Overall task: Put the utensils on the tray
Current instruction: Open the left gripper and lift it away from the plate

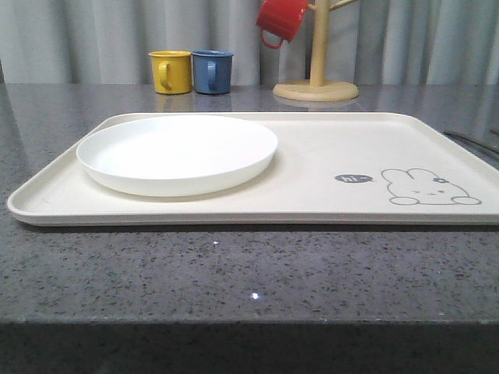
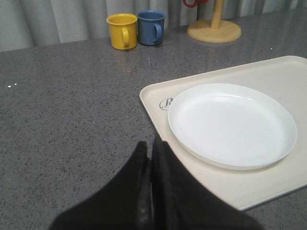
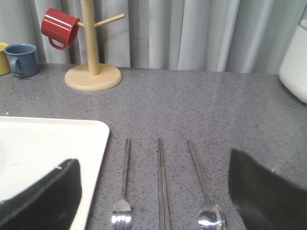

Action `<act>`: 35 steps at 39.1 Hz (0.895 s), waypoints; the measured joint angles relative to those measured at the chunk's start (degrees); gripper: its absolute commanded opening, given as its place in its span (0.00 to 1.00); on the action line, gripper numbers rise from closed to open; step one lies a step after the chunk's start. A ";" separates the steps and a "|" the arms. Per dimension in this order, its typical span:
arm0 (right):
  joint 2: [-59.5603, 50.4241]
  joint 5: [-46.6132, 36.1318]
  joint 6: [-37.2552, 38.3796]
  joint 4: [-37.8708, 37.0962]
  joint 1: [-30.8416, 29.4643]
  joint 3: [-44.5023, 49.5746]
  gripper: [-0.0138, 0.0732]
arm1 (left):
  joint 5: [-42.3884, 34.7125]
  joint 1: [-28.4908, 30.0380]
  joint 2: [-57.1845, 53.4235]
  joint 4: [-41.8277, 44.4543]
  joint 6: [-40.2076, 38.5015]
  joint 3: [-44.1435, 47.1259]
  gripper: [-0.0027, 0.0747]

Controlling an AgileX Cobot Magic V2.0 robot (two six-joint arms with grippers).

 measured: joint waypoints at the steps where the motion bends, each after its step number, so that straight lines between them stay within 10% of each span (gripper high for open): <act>1: 0.00 0.00 0.00 0.00 0.00 0.00 0.90 | 0.00 0.00 -2.21 0.00 0.00 1.43 0.01; 35: 9.46 4.42 0.00 0.00 0.00 -4.72 0.86 | 0.00 0.08 -13.93 -0.08 -0.08 5.98 0.01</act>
